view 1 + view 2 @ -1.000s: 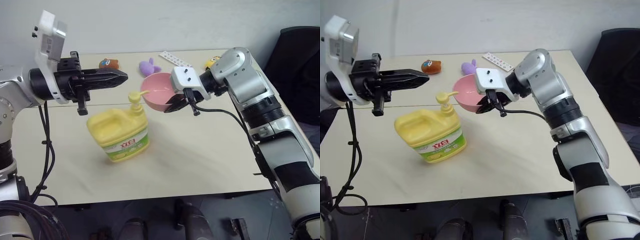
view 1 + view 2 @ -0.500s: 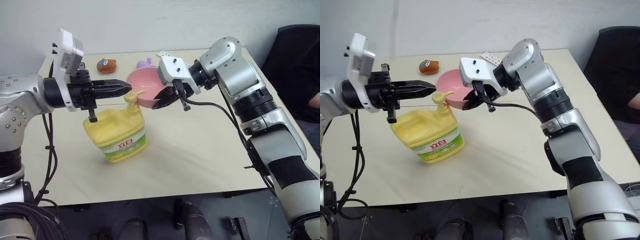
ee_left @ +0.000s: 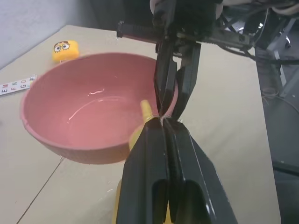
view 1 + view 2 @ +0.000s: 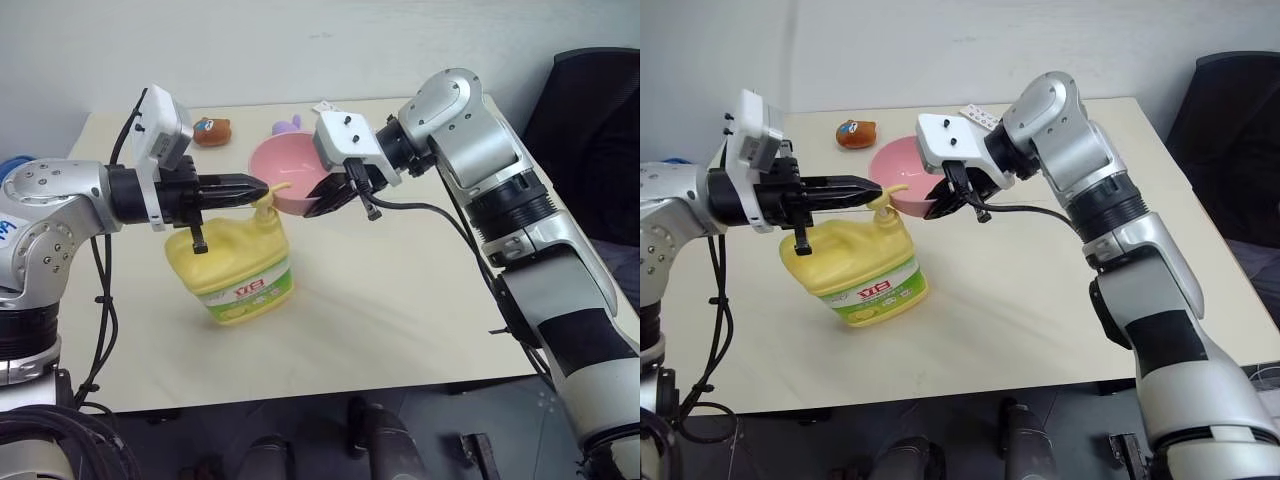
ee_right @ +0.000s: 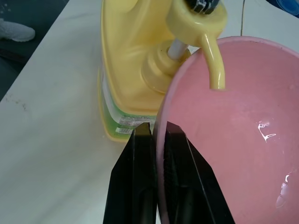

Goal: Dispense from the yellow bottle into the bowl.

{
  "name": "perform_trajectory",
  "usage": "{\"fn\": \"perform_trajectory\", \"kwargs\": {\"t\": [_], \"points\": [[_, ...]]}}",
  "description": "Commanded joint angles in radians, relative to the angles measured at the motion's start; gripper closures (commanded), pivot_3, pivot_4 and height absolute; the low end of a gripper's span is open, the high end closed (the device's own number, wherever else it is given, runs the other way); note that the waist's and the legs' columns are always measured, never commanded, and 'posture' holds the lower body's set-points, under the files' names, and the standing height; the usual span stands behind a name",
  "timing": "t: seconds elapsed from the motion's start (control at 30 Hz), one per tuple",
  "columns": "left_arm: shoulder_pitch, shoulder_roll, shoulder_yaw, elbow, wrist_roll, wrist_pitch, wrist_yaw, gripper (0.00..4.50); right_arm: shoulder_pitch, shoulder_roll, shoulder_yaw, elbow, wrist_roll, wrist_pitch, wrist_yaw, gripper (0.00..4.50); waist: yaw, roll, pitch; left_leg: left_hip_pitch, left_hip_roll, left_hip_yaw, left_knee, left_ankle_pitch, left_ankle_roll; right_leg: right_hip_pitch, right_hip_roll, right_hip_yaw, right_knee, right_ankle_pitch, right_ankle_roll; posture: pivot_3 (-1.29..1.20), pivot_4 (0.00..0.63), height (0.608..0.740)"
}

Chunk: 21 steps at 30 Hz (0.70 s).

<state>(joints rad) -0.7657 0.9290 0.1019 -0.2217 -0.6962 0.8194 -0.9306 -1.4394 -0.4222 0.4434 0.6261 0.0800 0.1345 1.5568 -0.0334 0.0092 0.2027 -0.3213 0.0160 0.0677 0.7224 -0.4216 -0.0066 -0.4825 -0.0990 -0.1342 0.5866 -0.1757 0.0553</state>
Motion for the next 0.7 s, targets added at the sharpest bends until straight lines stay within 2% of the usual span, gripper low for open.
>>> {"fn": "perform_trajectory", "kwargs": {"t": [0.03, 0.3, 0.7], "points": [[-0.010, 0.024, 0.007, -0.005, 0.025, -0.028, -0.027, 4.42, -0.040, -0.012, -0.011, -0.005, 0.012, -0.033, 0.058, 4.50, 0.000, 0.000, 0.000, 0.000, 0.000, 0.000, 0.000, 0.000, 0.000, 0.000, 0.000, 0.000, 0.000, 0.000, 0.000, 0.00, 0.150, 0.740], [-0.061, -0.006, 0.005, 0.041, 0.044, -0.034, -0.030, 4.42, -0.029, -0.039, 0.020, 0.008, 0.015, -0.084, 0.058, 4.50, 0.002, 0.000, 0.000, 0.000, 0.000, 0.000, 0.000, 0.000, 0.000, 0.000, 0.000, 0.000, 0.000, 0.000, 0.000, 0.00, 0.150, 0.740], [-0.058, -0.005, -0.032, 0.044, 0.091, -0.045, -0.053, 4.42, -0.041, -0.046, 0.033, 0.024, 0.022, -0.107, 0.058, 4.50, 0.002, 0.000, 0.000, 0.000, 0.000, 0.000, 0.000, 0.000, 0.000, 0.000, 0.000, 0.000, 0.000, 0.000, 0.000, 0.00, 0.150, 0.740]]}}
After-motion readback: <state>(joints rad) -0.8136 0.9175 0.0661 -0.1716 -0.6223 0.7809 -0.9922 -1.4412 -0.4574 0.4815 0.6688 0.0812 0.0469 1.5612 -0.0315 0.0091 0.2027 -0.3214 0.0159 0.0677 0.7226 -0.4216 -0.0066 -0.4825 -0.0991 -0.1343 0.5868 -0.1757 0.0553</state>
